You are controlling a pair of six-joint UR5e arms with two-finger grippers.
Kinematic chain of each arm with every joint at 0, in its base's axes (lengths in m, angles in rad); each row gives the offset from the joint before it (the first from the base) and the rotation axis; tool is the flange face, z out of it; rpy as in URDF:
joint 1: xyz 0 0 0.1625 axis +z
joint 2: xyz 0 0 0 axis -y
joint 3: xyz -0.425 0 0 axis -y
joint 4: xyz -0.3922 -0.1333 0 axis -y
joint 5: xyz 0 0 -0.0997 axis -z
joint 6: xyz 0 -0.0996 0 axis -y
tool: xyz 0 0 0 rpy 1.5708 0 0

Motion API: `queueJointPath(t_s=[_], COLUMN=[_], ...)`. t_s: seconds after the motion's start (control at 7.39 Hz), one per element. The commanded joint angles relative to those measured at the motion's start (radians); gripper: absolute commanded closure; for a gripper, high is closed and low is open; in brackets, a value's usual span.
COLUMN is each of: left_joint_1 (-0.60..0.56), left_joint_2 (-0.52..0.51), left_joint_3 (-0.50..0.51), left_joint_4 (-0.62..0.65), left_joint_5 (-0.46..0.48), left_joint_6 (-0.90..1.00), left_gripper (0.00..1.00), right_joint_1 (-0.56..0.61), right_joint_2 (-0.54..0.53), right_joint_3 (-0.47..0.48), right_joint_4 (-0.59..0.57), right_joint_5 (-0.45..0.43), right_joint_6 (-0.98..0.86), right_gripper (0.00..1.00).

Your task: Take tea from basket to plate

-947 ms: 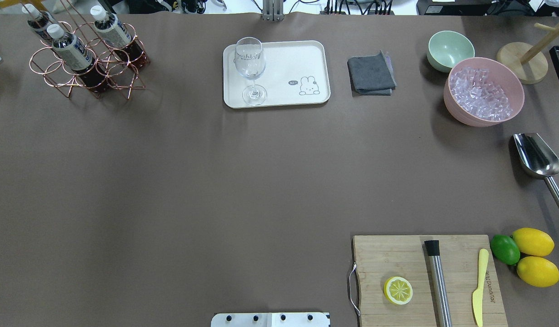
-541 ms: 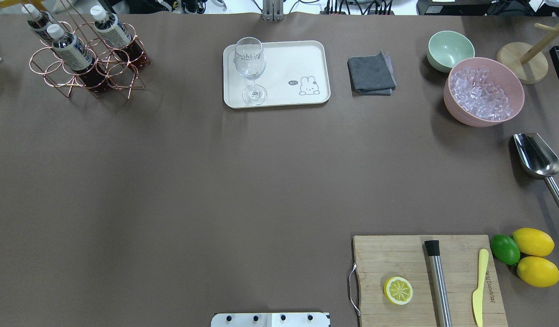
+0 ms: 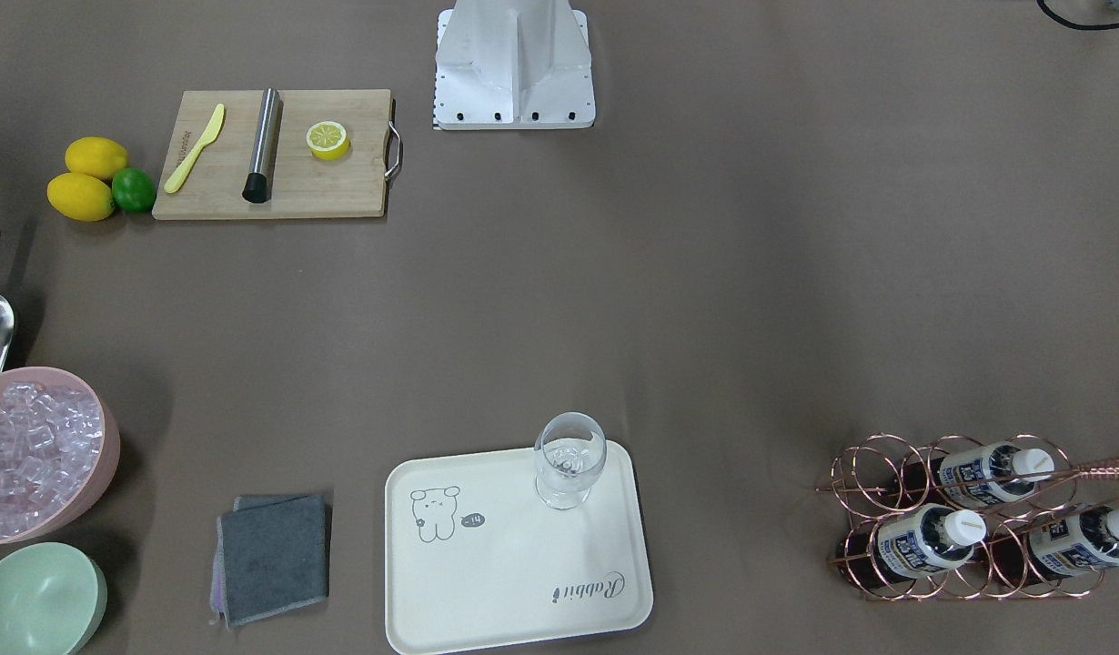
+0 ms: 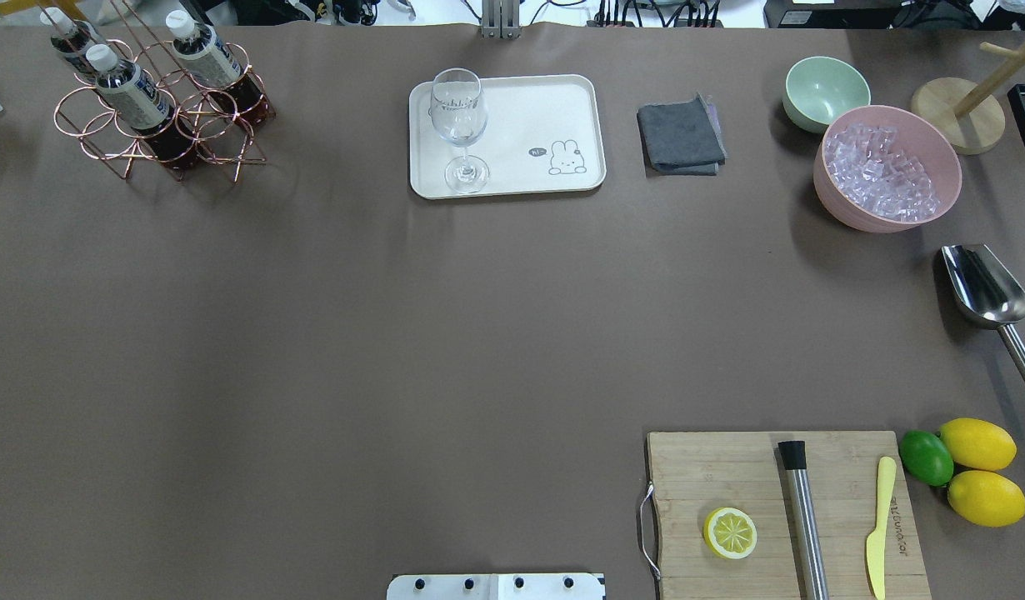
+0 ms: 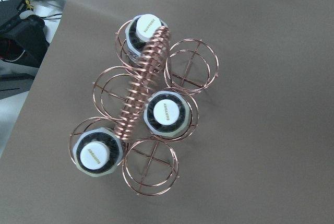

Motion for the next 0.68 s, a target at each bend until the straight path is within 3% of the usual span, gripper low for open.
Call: queueJointPath(t_s=[0.0,0.41,0.54], left_joint_1=[-0.001,0.051,0.08], left_joint_2=[-0.126,-0.243,-0.252], left_joint_3=[0.196,0.352,0.354], left_joint_4=[-0.093,-0.174,-0.175], left_joint_5=[0.046,0.05,0.071], left_joint_6=[0.054,0.044,0.029], left_gripper=[0.04,0.06,0.06], right_joint_1=[0.0,0.0,0.0], right_joint_2=[0.0,-0.002,-0.002], right_joint_3=[0.0,0.0,0.0], right_joint_4=[0.0,0.001,0.001], right_joint_5=[-0.002,-0.002,-0.002], right_joint_6=[0.0,0.0,0.0], right_gripper=[0.0,0.0,0.0])
